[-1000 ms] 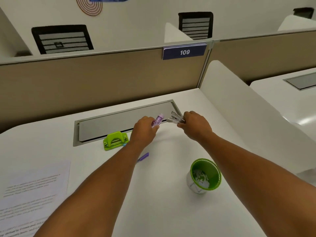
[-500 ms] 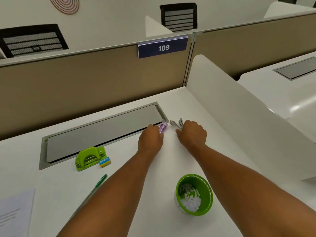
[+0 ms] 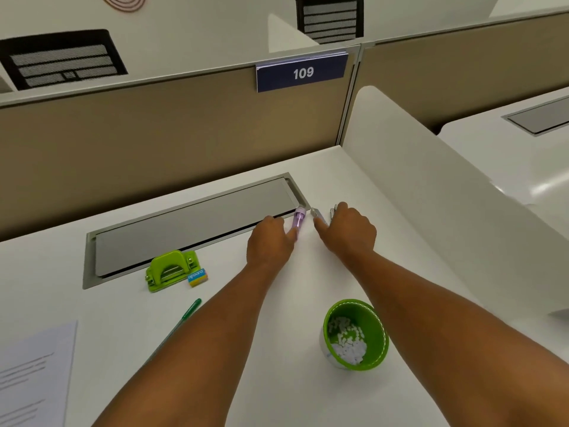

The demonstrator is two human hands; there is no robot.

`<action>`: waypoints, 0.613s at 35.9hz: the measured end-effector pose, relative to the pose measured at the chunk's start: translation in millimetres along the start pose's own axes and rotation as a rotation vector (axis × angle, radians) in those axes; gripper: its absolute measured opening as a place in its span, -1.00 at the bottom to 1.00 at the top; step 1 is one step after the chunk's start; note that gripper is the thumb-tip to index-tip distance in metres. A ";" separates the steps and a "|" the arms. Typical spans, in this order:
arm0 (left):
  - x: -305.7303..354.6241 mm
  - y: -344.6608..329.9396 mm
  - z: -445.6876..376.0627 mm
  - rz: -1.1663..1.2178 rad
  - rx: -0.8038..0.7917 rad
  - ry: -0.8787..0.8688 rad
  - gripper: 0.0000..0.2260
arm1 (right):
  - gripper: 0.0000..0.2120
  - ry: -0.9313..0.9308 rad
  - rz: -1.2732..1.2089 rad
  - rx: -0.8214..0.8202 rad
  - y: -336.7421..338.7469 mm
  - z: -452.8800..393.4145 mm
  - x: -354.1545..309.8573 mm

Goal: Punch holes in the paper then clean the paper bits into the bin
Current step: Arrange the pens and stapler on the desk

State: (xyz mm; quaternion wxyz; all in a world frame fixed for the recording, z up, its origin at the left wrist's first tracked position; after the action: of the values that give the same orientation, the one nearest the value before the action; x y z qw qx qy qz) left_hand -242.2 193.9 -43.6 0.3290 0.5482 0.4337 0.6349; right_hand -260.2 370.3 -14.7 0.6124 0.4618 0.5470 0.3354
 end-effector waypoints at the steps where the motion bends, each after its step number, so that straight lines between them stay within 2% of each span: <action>1: -4.0 3.7 2.4 0.002 0.008 0.004 -0.62 | -0.50 0.019 0.000 0.001 2.0 2.3 -6.1; 8: -37.1 45.9 31.3 0.002 0.076 0.000 -0.64 | -0.72 0.111 -0.074 -0.080 17.4 37.1 -70.2; 13: -70.6 85.4 56.1 -0.052 0.154 0.021 -0.72 | -0.76 0.181 -0.024 -0.178 8.3 78.1 -108.6; 18: -115.4 109.6 80.9 -0.125 0.127 0.086 -0.77 | -0.89 0.308 0.038 -0.292 -11.1 125.9 -134.5; 22: -153.1 115.6 102.5 -0.152 0.081 0.143 -0.77 | -0.74 0.528 0.093 -0.412 -36.1 159.3 -155.3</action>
State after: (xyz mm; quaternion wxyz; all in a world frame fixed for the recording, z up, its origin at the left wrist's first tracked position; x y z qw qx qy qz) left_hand -106.9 29.6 1.2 0.3220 0.4800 0.5216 0.6276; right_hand -135.0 183.9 3.6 0.5140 0.2499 0.5857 0.5748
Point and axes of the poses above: each hand's wrist, its own z-axis away from the middle knuckle, its own y-axis out of the back of the hand, x = y × z, the point moved 7 cm from there along -z, towards the middle knuckle, and after that the axes turned 7 degrees about -z, right-handed, at the moved point
